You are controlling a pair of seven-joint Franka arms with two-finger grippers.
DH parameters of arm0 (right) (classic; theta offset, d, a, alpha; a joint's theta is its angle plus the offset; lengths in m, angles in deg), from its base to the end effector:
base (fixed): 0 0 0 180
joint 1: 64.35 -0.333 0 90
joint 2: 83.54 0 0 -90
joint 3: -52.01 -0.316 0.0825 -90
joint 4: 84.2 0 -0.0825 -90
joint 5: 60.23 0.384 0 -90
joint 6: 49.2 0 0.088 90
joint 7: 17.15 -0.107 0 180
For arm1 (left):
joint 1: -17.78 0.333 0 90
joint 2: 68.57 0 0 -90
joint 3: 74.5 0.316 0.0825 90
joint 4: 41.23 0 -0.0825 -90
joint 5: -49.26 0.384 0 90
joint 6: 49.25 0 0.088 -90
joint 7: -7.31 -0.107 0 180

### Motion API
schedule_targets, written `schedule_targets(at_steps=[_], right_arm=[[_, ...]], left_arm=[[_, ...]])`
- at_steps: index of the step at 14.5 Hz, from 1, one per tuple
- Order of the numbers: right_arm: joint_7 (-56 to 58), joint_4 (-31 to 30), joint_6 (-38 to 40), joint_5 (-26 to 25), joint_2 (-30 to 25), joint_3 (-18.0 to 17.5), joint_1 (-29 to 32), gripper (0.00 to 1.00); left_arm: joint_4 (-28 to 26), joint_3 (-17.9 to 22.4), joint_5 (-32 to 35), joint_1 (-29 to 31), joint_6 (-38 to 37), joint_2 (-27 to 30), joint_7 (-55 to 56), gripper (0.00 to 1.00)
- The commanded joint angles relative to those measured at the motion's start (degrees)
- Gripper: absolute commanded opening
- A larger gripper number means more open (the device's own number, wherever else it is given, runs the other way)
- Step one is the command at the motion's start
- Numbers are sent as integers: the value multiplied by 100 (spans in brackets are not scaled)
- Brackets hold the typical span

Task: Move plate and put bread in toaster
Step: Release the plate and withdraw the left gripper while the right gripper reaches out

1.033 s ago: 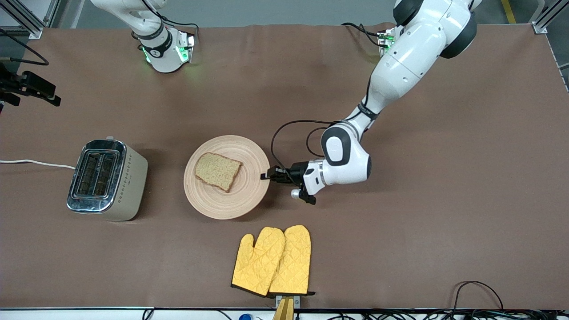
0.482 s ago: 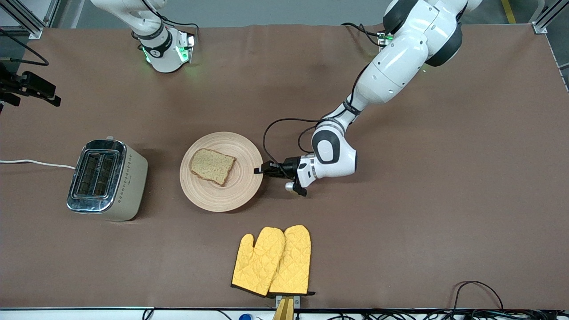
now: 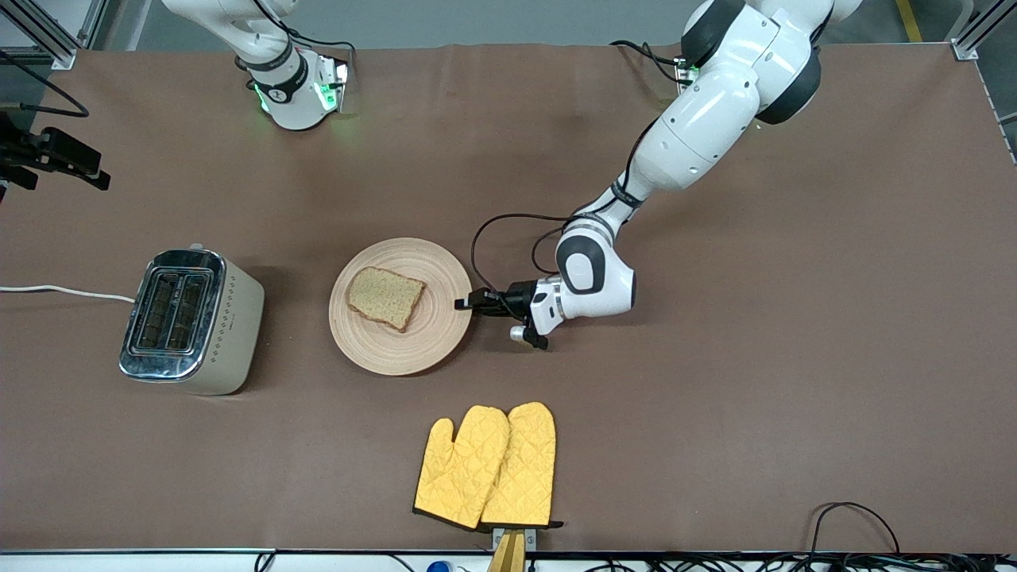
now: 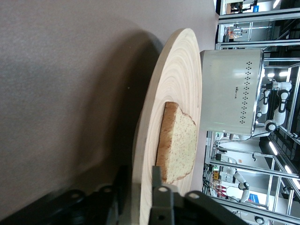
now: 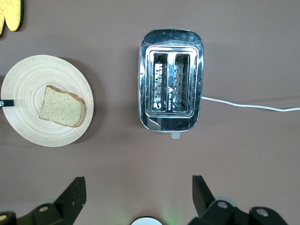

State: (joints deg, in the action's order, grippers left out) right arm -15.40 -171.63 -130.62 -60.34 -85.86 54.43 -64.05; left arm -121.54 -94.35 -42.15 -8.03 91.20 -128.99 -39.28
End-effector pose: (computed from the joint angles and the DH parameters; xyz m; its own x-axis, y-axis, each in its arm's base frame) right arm 0.5255 -0.0257 0.6546 0.9978 -0.0170 -0.0644 -0.0171 -0.9999 -0.0018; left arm 0.5375 -0.4804 0.0952 0.9991 -0.0284 -0.0330 0.0205 -0.3608 0.9324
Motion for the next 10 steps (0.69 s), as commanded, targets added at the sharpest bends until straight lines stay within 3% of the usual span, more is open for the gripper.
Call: schedule_targets(at_steps=[1,3,5,10], right_arm=[[27,60,65,-16,4,-84,23,100],[1,51,57,89,13,-75,41,100],[70,-19,30,370,74,-75,23,100],[18,-501,-461,643,276,-84,-205,100]], left_arm=[[77,191,0,23,96,91,27,100],[-116,526,525,94,70,249,237,100],[-292,536,1289,444,-18,529,684,100],[-425,536,4011,1568,-1298,1592,2898,100]])
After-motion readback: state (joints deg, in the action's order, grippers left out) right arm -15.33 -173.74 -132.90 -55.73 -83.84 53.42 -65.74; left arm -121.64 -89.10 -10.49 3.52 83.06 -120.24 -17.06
